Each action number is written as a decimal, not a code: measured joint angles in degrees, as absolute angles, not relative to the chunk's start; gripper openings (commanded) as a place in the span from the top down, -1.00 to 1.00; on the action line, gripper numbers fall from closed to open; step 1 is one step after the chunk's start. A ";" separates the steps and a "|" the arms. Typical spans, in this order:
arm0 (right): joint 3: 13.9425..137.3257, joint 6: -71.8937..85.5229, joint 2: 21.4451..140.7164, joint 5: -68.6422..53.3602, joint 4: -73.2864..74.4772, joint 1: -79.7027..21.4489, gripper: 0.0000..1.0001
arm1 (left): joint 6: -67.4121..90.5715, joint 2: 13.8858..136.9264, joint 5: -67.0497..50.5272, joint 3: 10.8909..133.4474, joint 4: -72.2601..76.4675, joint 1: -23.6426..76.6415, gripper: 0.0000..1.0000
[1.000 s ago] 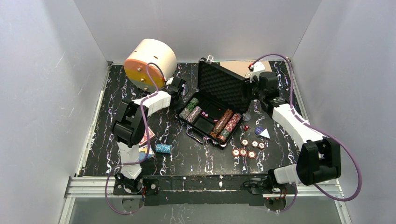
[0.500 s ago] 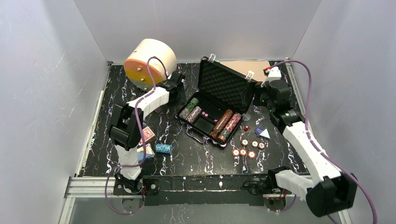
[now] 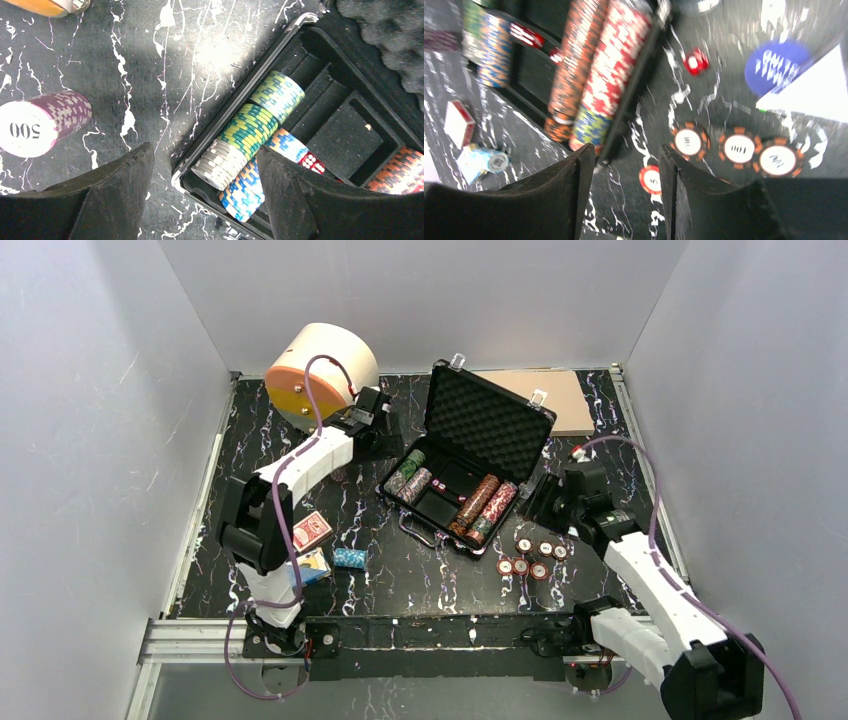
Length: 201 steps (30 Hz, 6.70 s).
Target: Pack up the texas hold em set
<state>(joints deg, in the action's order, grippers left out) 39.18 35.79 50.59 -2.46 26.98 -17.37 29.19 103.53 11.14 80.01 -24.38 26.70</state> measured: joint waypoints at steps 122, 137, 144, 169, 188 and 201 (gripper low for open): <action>57.17 29.28 66.50 -6.87 22.24 -17.52 -0.46 | 22.57 101.03 23.55 61.01 -3.27 16.23 0.99; 59.68 26.48 74.94 -16.34 12.40 -34.35 -0.64 | 14.81 90.43 -5.23 68.36 -14.81 15.97 1.00; 64.82 25.08 80.16 -22.81 8.10 -38.76 -0.69 | 11.51 85.60 -25.69 70.28 -19.81 15.97 1.00; 79.35 10.17 89.38 -32.29 10.63 -41.43 -0.52 | 12.45 84.53 -54.74 76.25 -23.42 15.97 1.00; 79.31 6.24 90.21 -27.53 11.38 -42.72 0.33 | 21.30 84.51 -56.73 75.77 -15.53 15.94 0.60; 74.81 10.46 85.82 -23.83 4.91 -42.70 0.40 | 45.19 81.38 -55.35 69.08 12.23 15.90 -0.46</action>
